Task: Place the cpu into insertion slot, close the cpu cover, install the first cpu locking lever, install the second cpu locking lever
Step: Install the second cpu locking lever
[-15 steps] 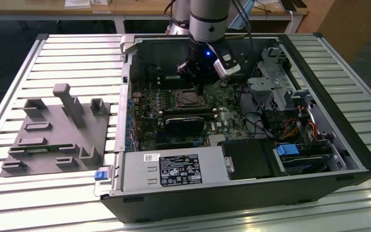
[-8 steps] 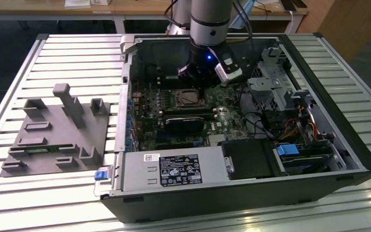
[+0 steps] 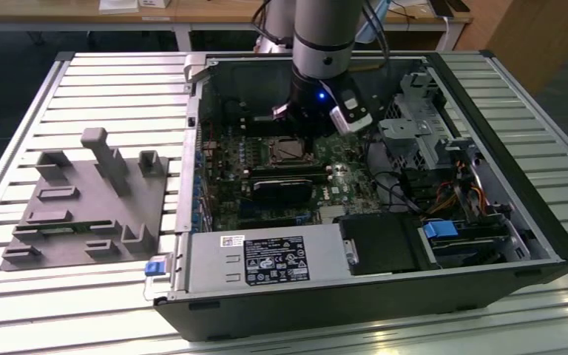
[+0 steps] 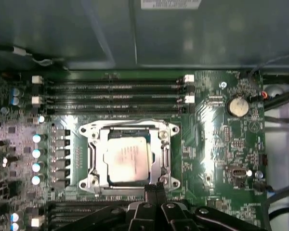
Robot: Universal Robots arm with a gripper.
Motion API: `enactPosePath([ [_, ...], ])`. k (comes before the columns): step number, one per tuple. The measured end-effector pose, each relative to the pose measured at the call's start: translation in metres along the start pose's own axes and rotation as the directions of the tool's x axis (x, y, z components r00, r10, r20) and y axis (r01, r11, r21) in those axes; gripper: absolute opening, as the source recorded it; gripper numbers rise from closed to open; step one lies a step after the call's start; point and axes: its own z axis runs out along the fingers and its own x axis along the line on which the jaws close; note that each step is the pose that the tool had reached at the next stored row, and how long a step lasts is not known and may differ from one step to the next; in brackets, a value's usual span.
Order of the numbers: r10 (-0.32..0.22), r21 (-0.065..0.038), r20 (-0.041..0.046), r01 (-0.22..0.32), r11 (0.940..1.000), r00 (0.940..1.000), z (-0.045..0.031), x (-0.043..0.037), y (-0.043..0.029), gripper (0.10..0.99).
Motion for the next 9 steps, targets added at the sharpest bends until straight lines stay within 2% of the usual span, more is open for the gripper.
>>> enactPosePath([
  [5, 0.000, 0.000, 0.0000, 0.000, 1.0000, 1.0000, -0.0002, 0.0004, -0.0084, 0.106],
  [9, 0.000, -0.001, -0.0001, 0.000, 1.0000, 1.0000, 0.0000, 0.0084, -0.0113, 0.106],
])
